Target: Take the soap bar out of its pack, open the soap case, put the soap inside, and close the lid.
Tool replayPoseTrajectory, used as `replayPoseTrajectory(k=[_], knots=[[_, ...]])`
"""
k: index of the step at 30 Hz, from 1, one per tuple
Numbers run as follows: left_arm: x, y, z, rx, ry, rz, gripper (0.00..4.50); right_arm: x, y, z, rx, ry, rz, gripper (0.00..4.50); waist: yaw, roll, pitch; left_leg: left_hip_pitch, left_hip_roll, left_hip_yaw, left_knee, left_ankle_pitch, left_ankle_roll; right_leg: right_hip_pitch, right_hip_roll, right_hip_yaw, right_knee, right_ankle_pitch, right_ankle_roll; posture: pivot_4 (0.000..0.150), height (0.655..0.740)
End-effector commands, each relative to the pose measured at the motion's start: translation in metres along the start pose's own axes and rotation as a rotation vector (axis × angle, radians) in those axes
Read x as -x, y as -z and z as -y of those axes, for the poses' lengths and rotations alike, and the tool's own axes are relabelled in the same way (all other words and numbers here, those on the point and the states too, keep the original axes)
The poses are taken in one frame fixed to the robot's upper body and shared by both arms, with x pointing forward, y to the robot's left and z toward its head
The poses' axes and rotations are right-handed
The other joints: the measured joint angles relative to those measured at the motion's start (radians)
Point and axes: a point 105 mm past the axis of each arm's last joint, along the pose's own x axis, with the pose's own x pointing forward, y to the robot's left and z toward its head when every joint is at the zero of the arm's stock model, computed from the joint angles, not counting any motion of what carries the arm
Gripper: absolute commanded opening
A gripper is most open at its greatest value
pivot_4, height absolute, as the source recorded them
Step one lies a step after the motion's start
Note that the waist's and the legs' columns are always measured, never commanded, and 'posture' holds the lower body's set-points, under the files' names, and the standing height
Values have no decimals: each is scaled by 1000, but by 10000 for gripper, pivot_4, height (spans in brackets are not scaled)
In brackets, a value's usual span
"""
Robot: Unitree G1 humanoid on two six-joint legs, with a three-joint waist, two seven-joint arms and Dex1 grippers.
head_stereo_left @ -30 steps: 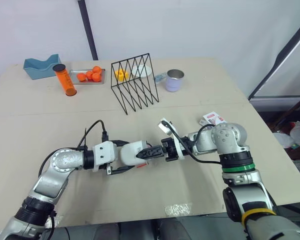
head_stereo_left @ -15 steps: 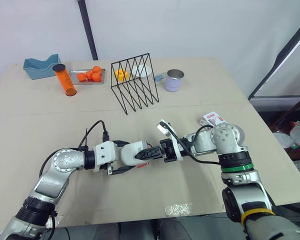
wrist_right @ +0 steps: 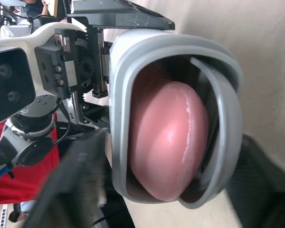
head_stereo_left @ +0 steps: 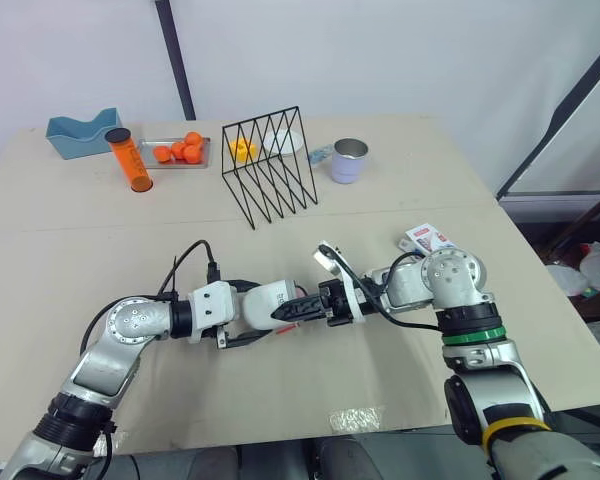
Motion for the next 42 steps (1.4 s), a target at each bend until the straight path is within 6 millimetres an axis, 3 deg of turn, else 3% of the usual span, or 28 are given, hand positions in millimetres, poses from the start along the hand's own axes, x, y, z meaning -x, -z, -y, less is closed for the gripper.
replayPoseTrajectory(k=[1, 15, 16, 18, 25, 35, 42], knots=[[-2, -17, -3, -50, -10, 52, 34661, 1, -2, -2, 10, -5, 14, 20585, 0, 0, 0, 0, 0, 0, 0, 0, 0, 0, 0, 0, 0, 0, 0, 1500, 7400], [-3, -20, -7, -3, -23, 69, 34661, 1, 4, 0, 23, 16, -3, 20582, 0, 0, 0, 0, 0, 0, 0, 0, 0, 0, 0, 0, 0, 0, 0, 1500, 7400], [-2, -20, -7, 7, -23, 72, 42682, 1, 4, 0, 24, 16, -3, 20582, 0, 0, 0, 0, 0, 0, 0, 0, 0, 0, 0, 0, 0, 0, 0, 1500, 7400], [-1, -19, -6, 32, -12, 69, 44843, 1, 4, 0, 27, 15, -2, 20582, 0, 0, 0, 0, 0, 0, 0, 0, 0, 0, 0, 0, 0, 0, 0, 1500, 7400], [8, -16, -10, 88, 7, 52, 44843, 3, 2, -4, 91, 44, -11, 20582, 0, 0, 0, 0, 0, 0, 0, 0, 0, 0, 0, 0, 0, 0, 0, 1500, 7400], [28, -15, -29, 238, 48, 21, 44843, 28, -22, -12, 692, 256, -109, 20582, 0, 1, 1, 0, 0, 0, 0, 0, 0, -1, 0, 0, -1, -4, 6, 1500, 7400], [21, -30, -37, 364, 95, 39, 44843, 40, -43, -25, 1124, 344, -256, 20582, 0, 1, 1, -7, 0, 0, 0, 0, 0, -9, 0, 0, 0, -2, 4, 1500, 7400]])
